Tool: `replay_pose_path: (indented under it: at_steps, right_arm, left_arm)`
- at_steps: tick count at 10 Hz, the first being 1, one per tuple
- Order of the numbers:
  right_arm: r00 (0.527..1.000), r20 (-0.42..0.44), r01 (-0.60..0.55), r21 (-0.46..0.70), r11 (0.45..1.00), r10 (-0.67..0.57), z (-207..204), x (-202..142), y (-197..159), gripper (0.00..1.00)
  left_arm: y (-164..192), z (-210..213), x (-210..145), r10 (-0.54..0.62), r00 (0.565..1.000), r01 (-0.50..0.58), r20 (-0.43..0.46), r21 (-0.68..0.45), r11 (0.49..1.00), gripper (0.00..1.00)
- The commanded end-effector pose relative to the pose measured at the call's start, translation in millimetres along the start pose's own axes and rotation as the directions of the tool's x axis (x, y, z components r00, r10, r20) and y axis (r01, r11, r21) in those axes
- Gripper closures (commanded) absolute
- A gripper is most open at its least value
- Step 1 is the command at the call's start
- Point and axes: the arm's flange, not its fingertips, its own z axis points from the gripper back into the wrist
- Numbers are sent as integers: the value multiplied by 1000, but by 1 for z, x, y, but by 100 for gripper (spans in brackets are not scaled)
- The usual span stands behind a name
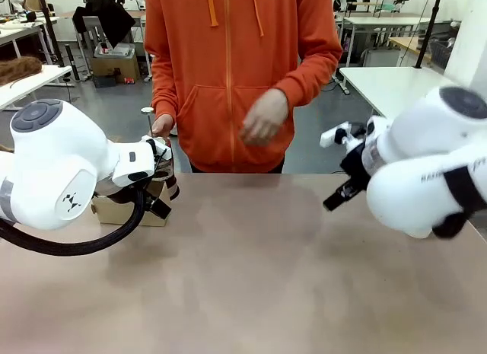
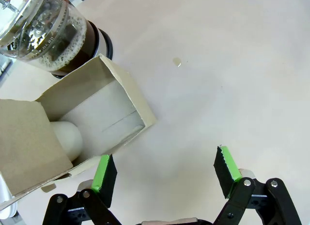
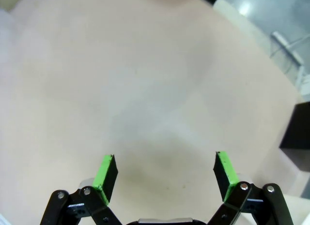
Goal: Pour a drink into a cup and package it in a carrier.
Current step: Pick up the 600 ml Paper Cup and place it in the middle top area of the table.
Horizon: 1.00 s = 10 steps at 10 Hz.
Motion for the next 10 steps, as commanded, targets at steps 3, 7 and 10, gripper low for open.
replay_pose_path:
  at_steps: [3, 7, 10]
  right_arm:
    - [996, 84, -36, 177, 983, 22, 100, 88, -116, 0]
    - [919, 392, -224, 447, 866, 35, 174, 51, -260, 0]
    - [797, 603, -372, 533, 760, -33, 164, -36, -328, 0]
  left_arm:
    - [0, 0, 0, 0, 1000, 0, 0, 0, 1000, 0]
    - [0, 0, 0, 0, 1000, 0, 0, 0, 1000, 0]
    - [0, 0, 0, 0, 1000, 0, 0, 0, 1000, 0]
